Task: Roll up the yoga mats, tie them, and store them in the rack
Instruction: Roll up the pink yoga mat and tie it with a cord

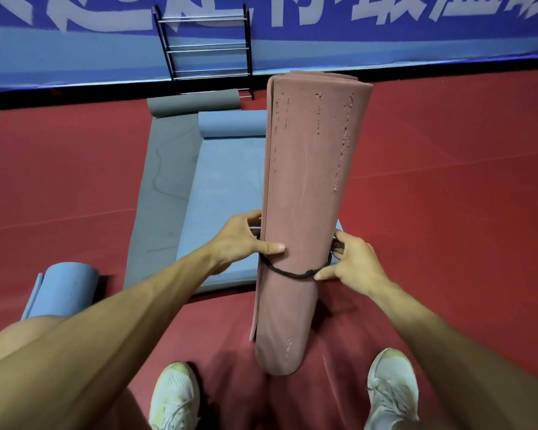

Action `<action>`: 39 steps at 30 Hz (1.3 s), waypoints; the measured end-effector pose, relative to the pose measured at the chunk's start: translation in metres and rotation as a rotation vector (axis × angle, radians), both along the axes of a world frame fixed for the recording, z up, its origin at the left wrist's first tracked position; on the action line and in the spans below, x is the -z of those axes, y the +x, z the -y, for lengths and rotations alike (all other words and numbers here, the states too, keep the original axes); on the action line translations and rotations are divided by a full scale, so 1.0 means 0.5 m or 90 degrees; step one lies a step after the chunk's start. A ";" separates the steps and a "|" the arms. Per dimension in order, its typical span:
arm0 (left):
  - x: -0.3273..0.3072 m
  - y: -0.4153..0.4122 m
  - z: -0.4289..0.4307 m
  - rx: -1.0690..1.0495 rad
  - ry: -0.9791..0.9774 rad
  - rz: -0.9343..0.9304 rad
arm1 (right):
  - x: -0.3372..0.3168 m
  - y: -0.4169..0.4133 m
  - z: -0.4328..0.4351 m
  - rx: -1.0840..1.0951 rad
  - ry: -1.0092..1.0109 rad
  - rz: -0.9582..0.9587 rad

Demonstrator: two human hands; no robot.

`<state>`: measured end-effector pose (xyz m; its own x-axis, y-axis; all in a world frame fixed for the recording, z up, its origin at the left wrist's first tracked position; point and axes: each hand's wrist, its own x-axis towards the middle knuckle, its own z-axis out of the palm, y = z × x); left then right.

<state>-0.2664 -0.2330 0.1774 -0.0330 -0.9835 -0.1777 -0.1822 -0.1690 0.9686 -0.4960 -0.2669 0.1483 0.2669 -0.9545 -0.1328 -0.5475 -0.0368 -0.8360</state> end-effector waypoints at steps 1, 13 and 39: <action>-0.004 0.008 -0.001 0.003 0.002 -0.007 | -0.006 -0.003 -0.003 -0.004 0.004 0.030; 0.038 0.024 -0.028 0.100 0.054 0.045 | 0.055 0.000 -0.032 -0.074 0.024 0.107; -0.325 0.104 -0.075 -0.187 -0.284 0.080 | -0.330 0.257 -0.056 -0.102 -0.043 0.452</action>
<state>-0.2146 -0.1957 0.3400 0.2491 -0.9288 0.2743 -0.3076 0.1927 0.9318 -0.3675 -0.2389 0.3134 0.4037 -0.8966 0.1821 0.1416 -0.1355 -0.9806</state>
